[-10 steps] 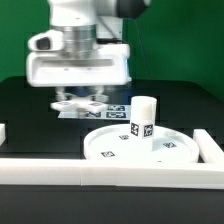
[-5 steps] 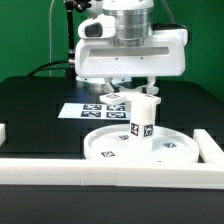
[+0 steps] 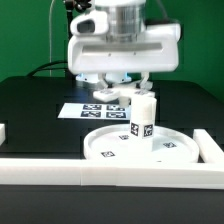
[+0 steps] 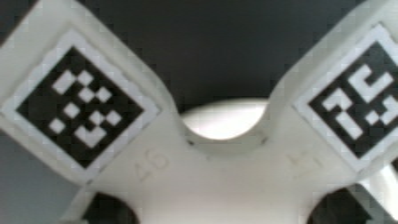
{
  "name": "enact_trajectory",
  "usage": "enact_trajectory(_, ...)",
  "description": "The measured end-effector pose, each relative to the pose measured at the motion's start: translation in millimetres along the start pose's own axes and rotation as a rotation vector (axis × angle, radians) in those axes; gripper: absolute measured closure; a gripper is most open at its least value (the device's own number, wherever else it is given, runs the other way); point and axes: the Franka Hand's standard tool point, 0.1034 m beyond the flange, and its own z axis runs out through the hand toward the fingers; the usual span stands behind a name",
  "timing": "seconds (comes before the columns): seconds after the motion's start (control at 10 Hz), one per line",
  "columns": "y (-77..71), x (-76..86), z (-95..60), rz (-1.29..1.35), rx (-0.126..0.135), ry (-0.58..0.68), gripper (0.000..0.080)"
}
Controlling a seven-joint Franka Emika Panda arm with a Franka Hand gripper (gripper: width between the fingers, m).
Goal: Assemble round table
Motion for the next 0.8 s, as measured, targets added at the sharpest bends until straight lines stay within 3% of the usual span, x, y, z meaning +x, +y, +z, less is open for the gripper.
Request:
enact_trajectory(0.3,-21.3,23.6,-36.7,0.014,0.011,-0.034,0.0348)
enact_trajectory(0.6,-19.6,23.0,-32.6,0.010,0.010,-0.028,0.0348)
enact_trajectory(0.7,-20.7,26.4,-33.6,-0.003,0.007,-0.026,0.0348)
enact_trajectory(0.8,-26.4,39.6,-38.1,-0.020,0.008,-0.010,0.0348)
